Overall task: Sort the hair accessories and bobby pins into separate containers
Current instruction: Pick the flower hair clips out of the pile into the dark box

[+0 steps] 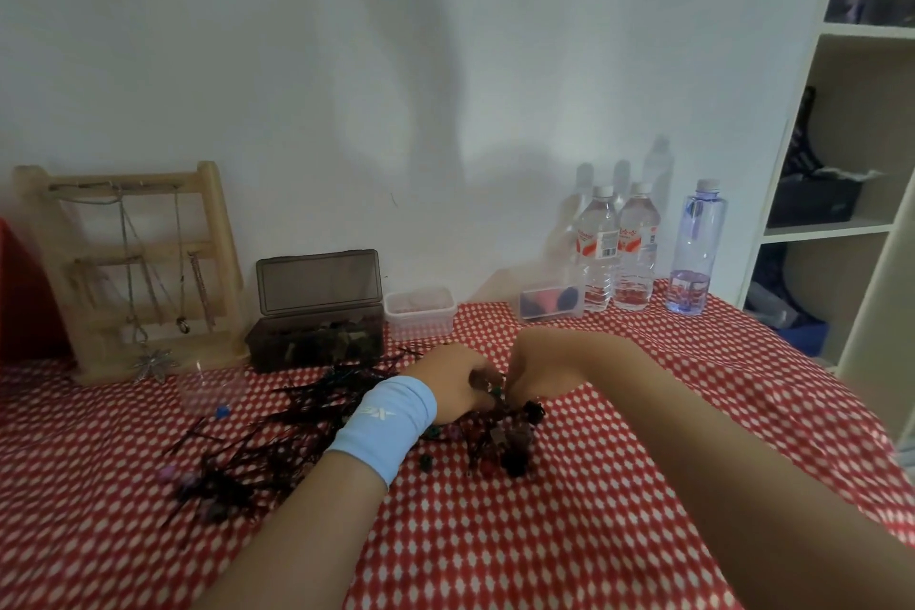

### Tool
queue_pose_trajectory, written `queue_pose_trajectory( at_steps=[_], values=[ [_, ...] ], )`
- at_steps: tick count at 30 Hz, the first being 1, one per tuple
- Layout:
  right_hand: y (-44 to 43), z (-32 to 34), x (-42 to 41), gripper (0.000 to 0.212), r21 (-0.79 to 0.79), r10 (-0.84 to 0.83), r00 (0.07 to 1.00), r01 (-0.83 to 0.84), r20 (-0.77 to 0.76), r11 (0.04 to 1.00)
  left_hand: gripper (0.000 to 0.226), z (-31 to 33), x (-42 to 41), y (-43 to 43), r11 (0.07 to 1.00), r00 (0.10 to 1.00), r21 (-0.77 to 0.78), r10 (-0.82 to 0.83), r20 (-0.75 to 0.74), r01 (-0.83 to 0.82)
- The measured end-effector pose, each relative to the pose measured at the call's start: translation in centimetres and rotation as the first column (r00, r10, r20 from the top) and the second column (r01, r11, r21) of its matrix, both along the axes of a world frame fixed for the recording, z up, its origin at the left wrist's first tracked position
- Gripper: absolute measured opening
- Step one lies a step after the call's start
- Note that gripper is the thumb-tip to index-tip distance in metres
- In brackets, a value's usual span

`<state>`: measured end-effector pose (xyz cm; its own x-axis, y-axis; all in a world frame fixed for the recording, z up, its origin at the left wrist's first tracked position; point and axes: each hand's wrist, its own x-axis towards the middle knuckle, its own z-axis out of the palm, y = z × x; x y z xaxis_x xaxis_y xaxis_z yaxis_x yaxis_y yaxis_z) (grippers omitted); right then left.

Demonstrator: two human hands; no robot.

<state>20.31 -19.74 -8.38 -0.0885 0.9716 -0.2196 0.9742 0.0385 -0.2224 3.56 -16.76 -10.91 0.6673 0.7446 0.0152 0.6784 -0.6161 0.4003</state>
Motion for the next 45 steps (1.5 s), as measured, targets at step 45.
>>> queue_pose_trajectory(
  at_steps=[45],
  values=[
    [7.6, 1.8, -7.5, 0.03, 0.334, 0.207, 0.924, -0.094, -0.321, 0.938, 0.029, 5.2, -9.9, 7.3, 0.93, 0.943, 0.165, 0.313, 0.111, -0.328]
  ],
)
